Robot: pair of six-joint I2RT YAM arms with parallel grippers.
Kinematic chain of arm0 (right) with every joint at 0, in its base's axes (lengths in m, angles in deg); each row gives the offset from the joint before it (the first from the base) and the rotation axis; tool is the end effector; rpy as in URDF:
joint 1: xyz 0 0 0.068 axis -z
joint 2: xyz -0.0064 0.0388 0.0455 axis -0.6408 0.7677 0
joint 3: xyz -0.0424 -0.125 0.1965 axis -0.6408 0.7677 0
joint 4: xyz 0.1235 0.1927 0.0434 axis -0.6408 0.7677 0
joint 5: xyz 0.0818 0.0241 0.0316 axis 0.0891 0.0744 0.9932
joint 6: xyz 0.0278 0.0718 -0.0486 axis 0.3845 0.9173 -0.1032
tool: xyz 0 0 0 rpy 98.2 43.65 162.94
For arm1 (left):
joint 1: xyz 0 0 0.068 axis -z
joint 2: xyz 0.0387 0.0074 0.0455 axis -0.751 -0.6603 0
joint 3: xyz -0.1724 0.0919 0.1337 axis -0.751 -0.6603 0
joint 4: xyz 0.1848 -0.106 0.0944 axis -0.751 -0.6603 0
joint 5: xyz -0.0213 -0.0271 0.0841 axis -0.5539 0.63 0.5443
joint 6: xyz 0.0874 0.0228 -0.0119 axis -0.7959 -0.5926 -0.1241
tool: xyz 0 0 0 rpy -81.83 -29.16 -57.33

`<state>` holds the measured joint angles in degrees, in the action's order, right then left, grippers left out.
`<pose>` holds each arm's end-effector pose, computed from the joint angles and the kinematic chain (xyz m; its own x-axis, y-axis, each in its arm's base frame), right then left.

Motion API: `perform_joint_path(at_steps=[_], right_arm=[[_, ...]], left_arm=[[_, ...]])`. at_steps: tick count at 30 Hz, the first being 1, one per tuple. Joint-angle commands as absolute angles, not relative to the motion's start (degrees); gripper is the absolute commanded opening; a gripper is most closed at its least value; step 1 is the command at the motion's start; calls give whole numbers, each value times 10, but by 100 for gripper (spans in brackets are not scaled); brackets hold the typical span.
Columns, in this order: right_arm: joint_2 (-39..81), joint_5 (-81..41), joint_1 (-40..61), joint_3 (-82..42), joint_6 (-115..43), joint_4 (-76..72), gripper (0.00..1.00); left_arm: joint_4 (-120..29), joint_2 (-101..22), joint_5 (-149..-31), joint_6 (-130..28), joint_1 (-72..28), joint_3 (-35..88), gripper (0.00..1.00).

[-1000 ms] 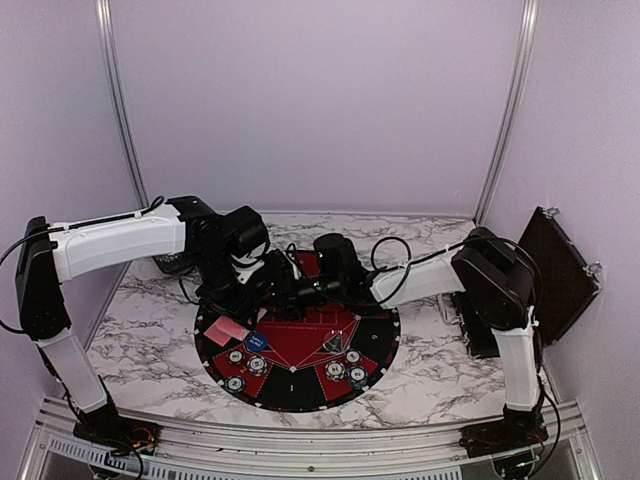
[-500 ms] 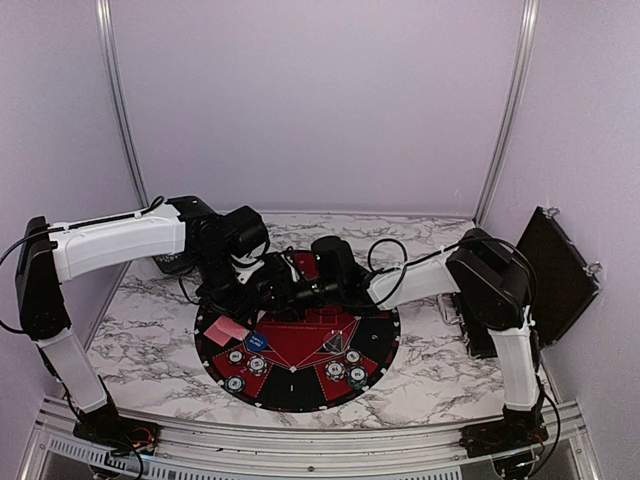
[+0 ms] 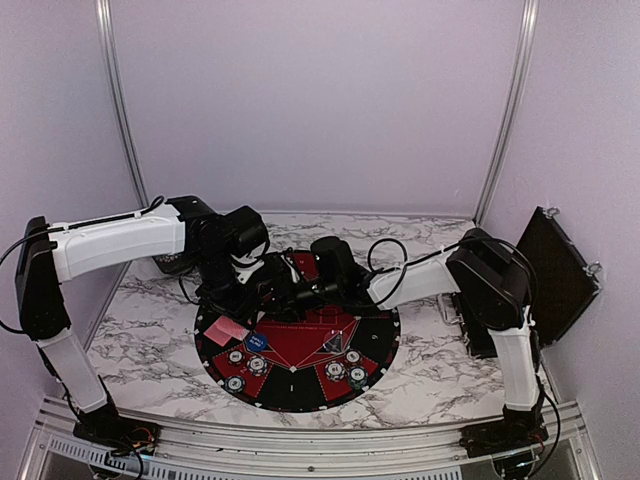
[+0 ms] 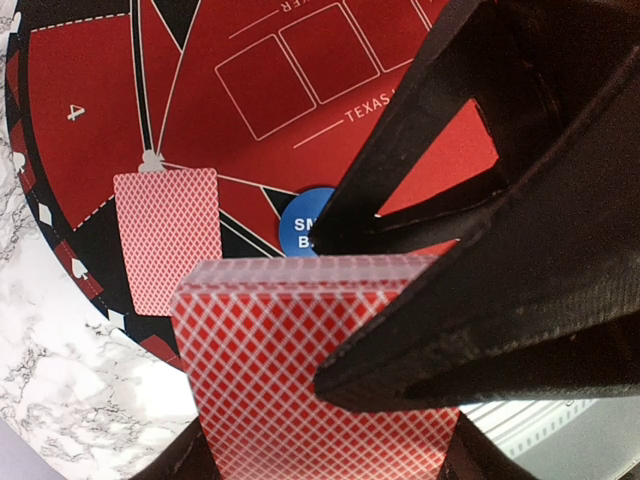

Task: Distribute texas hold em gaming equipment
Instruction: Pick up the poker card from the face-down deck piles.

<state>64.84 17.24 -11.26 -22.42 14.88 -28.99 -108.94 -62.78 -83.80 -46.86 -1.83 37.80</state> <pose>0.2472 0.3974 0.1384 -0.9349 -0.1968 -0.2955 -0.3323 0.1922 0.9234 0.2118 -0.2307 0.1862 -0.8413 0.4992 -0.2075 0.5258 0.8448 -0.0995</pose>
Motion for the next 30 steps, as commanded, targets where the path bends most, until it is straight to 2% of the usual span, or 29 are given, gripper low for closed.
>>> perform_joint_path(at_steps=[1, 30], right_arm=[[650, 160, -106, -237, 132, -271, 42], [626, 150, -93, -221, 126, -271, 41]], left_arm=[[-1097, -602, -830, -470, -15, 385, 53], [-1096, -599, -830, -469, -15, 380, 53]])
